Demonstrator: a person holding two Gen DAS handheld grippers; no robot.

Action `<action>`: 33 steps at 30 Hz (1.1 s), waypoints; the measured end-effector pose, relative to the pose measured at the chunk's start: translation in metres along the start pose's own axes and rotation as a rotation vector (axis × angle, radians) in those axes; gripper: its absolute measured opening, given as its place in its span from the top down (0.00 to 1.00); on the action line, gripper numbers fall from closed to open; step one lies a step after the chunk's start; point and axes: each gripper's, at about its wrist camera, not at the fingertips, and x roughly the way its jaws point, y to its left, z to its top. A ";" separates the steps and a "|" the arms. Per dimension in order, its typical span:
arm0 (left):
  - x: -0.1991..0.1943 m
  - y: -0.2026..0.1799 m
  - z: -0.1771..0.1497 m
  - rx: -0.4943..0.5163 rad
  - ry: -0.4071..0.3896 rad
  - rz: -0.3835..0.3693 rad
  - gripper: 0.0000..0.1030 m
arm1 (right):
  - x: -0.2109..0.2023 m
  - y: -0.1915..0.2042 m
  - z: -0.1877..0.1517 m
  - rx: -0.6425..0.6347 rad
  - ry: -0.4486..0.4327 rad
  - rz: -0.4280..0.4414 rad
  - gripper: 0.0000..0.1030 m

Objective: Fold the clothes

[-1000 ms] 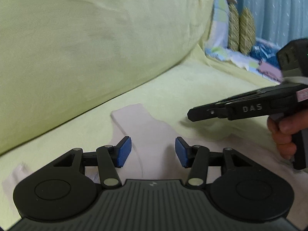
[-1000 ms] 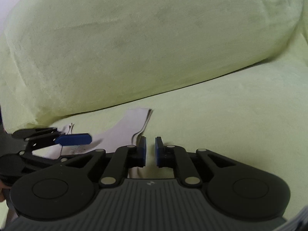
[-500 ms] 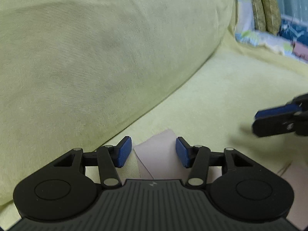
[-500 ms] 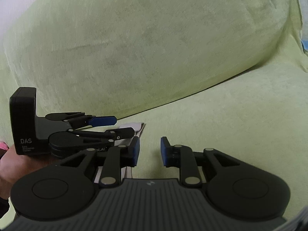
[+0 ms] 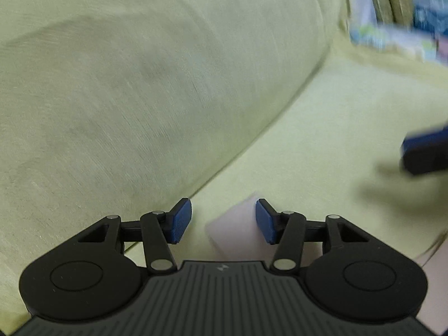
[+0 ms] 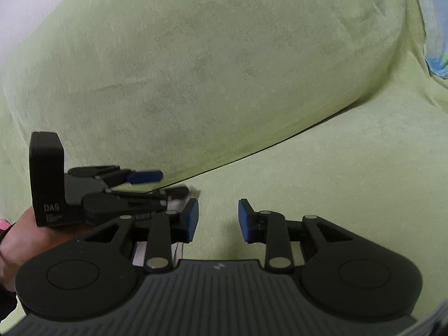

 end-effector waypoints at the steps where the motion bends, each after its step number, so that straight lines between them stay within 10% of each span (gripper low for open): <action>1: 0.003 0.004 0.002 -0.023 0.000 0.002 0.45 | 0.000 0.001 -0.001 -0.004 0.003 0.002 0.73; 17: -0.012 0.019 -0.010 -0.095 0.029 0.049 0.46 | -0.005 0.005 -0.001 -0.021 -0.009 -0.002 0.69; 28: -0.168 0.018 -0.086 -0.363 -0.059 0.023 0.46 | -0.018 0.027 -0.004 -0.109 0.003 -0.002 0.64; 33: -0.175 0.005 -0.105 -0.436 -0.044 -0.022 0.46 | -0.029 0.046 -0.011 -0.179 0.011 -0.005 0.57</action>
